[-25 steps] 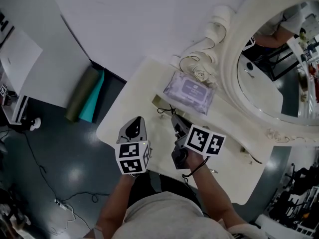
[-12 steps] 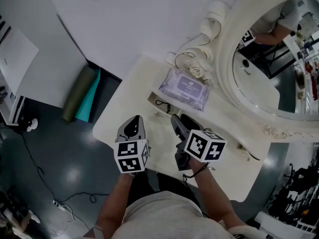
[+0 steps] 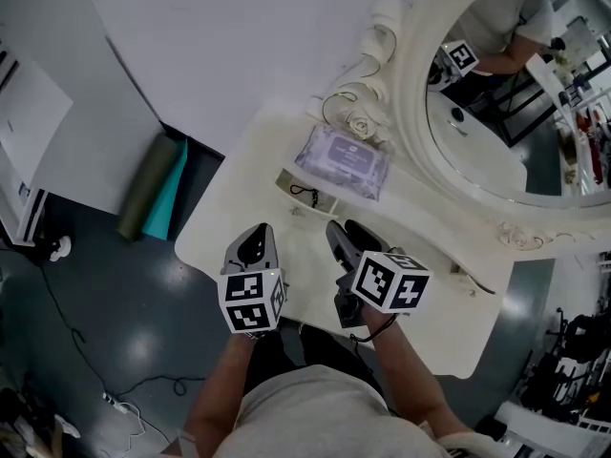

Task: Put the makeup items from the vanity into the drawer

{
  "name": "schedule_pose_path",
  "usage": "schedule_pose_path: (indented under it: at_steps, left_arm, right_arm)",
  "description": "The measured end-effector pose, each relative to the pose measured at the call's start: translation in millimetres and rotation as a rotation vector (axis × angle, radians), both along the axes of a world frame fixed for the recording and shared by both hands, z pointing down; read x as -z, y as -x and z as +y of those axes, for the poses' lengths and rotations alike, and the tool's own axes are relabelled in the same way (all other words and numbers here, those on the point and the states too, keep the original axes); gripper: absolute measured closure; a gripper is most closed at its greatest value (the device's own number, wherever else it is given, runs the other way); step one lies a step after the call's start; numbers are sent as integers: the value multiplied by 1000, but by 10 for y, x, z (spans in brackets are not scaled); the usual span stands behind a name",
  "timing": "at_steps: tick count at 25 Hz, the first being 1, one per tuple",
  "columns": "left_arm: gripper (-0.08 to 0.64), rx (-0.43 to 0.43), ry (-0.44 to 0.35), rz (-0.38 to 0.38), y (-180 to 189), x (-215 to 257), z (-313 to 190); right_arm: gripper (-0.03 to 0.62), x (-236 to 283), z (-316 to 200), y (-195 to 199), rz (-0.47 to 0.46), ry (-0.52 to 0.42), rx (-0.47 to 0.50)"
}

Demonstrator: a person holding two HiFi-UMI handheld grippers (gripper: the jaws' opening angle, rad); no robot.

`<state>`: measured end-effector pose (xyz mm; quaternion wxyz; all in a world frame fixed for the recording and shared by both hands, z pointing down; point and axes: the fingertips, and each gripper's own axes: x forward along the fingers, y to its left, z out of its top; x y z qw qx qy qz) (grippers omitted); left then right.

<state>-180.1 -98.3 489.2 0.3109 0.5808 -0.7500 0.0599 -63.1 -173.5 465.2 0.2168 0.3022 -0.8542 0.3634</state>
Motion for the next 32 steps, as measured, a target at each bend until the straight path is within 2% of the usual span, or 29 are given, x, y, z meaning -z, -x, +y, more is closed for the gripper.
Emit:
schedule_pose_path:
  at_steps: [4,8,13,16,22,27,32]
  left_arm:
    - [554,-9,-18,-10,-77,78,69]
    - [555,-27,-34,-20,-165,160,128]
    - [555,-68,-55,-29,-324,253,152]
    - [555,-104,-66,-32,-452,296,150]
    - [554,-179,-85,-45,-704,381,82]
    - [555,-222,-103,-63,-841,466,9]
    - [555,-241,-105,-83,-890,514,-28]
  right_arm:
    - [420,111,63,-88,-5,-52,-13]
    - [459,241,122,-204,-10,-103,-36]
    - [460,342,182,-395,-5,-143,-63]
    - [488,395,214,-549,2,-171,-95]
    - [565,465,244,-863,-18,-174,-174]
    - [574,490,273,-1054,-99,-165,-218]
    - [574,512,297,-1118,-99,-181,-224]
